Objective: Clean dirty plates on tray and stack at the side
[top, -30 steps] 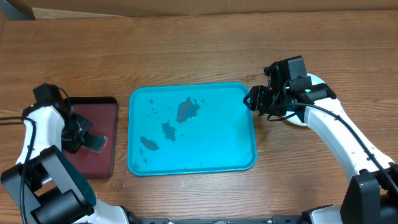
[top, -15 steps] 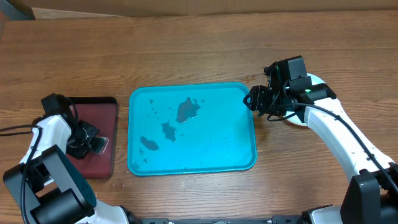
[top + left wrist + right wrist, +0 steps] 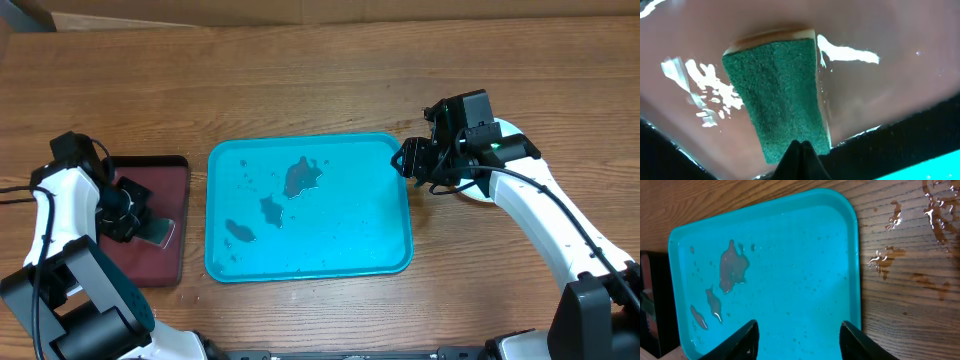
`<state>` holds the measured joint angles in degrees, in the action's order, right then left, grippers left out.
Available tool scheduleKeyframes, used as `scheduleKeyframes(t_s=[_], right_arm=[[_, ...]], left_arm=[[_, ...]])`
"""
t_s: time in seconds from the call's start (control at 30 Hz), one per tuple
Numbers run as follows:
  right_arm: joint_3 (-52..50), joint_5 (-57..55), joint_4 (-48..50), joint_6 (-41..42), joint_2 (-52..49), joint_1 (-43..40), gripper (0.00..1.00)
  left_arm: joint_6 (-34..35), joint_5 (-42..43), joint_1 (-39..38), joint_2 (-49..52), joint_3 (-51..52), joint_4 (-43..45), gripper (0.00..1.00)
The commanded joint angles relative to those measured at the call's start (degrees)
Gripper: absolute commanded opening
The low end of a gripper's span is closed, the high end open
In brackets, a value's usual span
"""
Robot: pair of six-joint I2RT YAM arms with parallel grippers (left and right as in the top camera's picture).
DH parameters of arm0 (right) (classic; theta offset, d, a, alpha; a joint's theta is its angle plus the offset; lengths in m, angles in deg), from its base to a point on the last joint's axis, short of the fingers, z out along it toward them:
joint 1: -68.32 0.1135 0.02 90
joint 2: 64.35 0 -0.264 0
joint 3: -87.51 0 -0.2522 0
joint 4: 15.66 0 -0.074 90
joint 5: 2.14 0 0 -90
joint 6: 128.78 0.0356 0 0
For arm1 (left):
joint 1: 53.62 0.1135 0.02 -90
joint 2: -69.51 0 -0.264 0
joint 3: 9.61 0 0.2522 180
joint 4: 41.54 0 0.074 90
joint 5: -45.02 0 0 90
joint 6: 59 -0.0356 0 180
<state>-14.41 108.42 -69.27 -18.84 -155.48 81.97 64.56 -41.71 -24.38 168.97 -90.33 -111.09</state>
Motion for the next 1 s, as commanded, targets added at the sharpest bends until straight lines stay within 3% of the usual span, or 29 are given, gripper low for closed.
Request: scheduleKeyframes(t_s=[0.0,0.37,0.5,0.8,0.97], right_arm=[[-0.2,-0.3,0.4,0.3,0.6,0.3,0.54],[-0.2,-0.3,0.4,0.3,0.6,0.3,0.54],[-0.2,-0.3,0.2,0.3,0.6,0.3,0.54],[-0.2,-0.3,-0.3,0.3,0.6,0.3,0.55],[-0.2,-0.4,-0.3,0.3,0.6,0.3,0.55]], left_arm=[[0.7,1.0,-0.5,0.5,3.1,1.3,0.04],[0.7,0.7,-1.2,0.5,16.0,16.9,0.04],[0.7,0.8,-0.7,0.5,13.9,15.3,0.04],[0.7,-3.4,0.1,0.5,-1.2,6.7,0.04],[0.8,-7.7,0.0,0.5,-1.6,6.8,0.07]])
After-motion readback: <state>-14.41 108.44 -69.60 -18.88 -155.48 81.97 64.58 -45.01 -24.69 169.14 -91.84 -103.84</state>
